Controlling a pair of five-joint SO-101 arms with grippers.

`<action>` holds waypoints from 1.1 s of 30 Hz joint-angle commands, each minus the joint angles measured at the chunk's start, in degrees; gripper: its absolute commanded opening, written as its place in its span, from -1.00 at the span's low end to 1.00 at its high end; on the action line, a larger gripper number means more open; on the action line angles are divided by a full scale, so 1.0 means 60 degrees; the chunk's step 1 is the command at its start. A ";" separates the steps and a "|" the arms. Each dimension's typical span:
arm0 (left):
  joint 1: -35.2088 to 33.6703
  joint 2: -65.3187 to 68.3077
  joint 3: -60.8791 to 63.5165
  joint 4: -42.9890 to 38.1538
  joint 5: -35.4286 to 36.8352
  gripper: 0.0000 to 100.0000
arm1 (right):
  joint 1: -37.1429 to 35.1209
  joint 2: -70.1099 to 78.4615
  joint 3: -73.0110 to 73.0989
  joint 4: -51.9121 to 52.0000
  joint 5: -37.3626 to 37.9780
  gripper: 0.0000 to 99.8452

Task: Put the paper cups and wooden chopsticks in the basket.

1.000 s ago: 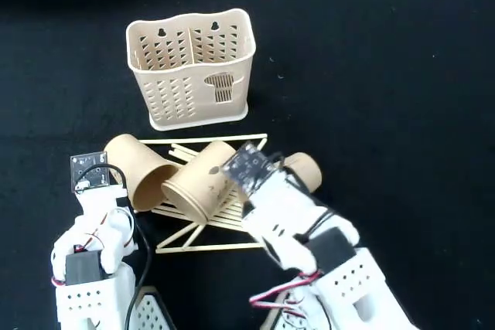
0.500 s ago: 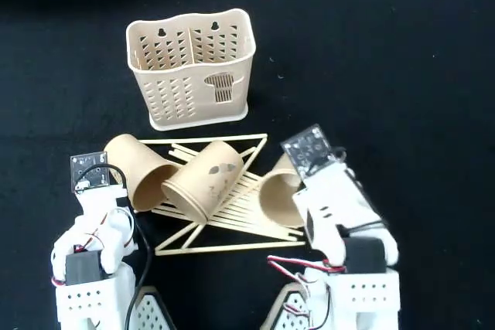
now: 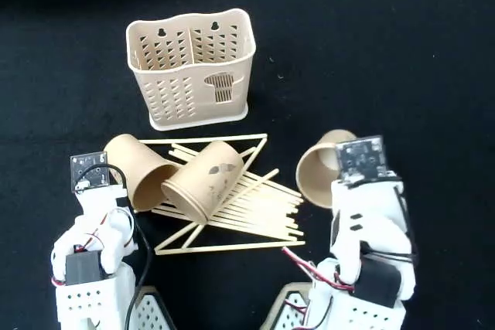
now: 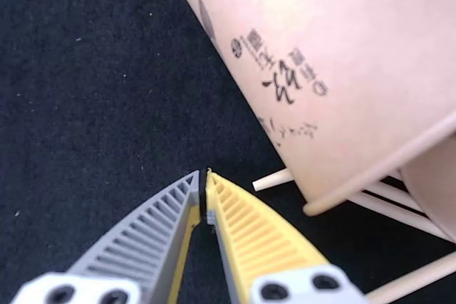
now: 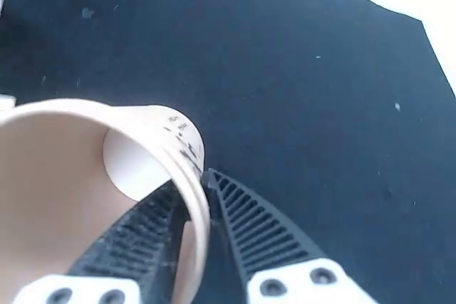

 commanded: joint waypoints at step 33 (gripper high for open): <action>0.0066 -0.0029 0.0154 -0.0132 0.0059 -0.94 | 0.1055 1.6667 -1.0293 -0.0938 -0.3297 -0.97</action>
